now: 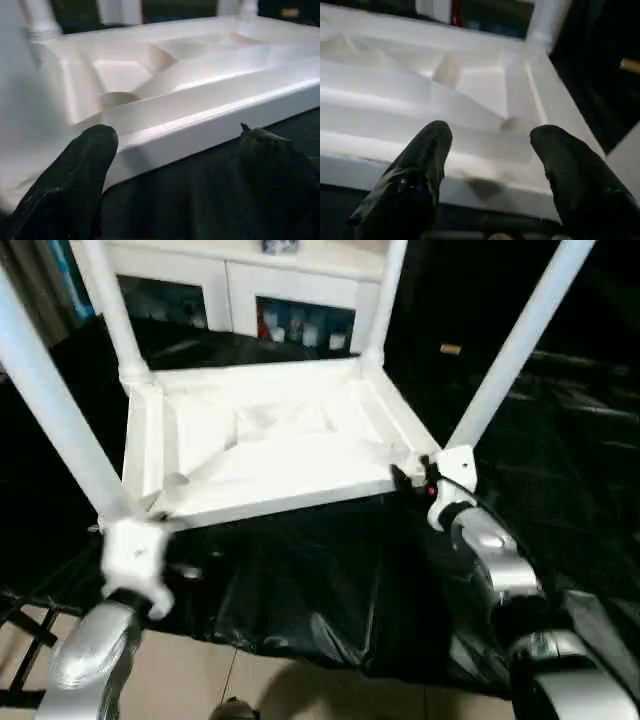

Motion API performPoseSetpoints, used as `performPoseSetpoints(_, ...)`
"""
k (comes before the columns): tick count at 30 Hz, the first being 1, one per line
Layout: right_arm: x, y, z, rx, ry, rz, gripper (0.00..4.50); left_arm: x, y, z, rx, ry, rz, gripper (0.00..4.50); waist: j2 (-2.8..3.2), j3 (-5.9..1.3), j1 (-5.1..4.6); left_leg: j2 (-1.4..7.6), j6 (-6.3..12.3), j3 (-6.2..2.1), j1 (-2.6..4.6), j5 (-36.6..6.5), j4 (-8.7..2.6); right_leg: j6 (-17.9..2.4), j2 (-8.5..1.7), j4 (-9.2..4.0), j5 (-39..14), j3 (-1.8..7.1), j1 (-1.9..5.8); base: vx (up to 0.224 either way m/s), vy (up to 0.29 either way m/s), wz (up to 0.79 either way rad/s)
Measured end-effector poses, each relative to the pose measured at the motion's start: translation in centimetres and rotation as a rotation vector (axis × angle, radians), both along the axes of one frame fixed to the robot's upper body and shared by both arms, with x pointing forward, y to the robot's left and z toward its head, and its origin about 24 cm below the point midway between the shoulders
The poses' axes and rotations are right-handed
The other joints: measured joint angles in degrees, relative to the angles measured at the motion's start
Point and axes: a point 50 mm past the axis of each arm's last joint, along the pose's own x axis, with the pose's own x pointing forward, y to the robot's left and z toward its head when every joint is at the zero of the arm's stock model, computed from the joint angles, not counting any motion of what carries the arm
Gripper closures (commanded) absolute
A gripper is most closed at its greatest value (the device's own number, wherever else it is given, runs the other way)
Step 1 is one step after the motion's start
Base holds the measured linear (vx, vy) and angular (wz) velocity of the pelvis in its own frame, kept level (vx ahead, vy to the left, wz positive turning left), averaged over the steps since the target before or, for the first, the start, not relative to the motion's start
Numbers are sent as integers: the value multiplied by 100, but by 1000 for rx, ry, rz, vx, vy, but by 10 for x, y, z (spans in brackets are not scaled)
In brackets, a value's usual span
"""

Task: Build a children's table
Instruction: Rotate table base

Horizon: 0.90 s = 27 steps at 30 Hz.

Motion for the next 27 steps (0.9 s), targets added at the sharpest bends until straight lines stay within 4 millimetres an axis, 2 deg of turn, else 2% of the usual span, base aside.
performPoseSetpoints(5,-15,10,-1,-7,11,127,139,-19,3,-7,-40,-82,133,7,-16,-10,-1,4,2,-2,1,-1,0,7,1,-15,2,-3,0,0,0,0)
performPoseSetpoints(11,-28,10,-10,-55,96,201,139,-22,20,-10,-45,-145,296,7,-68,-30,-35,7,2,-1,1,-1,0,13,4,-18,3,-3,3,0,0,0)
performPoseSetpoints(15,-32,9,-17,-84,175,211,139,5,33,0,-34,-216,305,7,-106,-50,-14,14,1,0,11,0,1,14,10,-15,8,-1,14,0,0,0)
performPoseSetpoints(17,-36,10,-20,-95,211,213,139,15,39,7,-25,-253,299,7,-109,-56,-33,14,1,3,19,0,7,16,9,-18,9,3,22,0,0,0)
performPoseSetpoints(22,-38,4,-29,-138,275,167,139,38,50,9,-7,-219,249,7,-115,-59,-69,14,1,3,13,0,10,-13,9,-15,30,4,16,0,0,0)
performPoseSetpoints(27,-36,0,-33,-155,310,136,139,70,62,30,-39,-230,175,7,-112,-58,-69,14,-1,4,21,1,12,-19,9,-8,34,5,18,0,0,0)
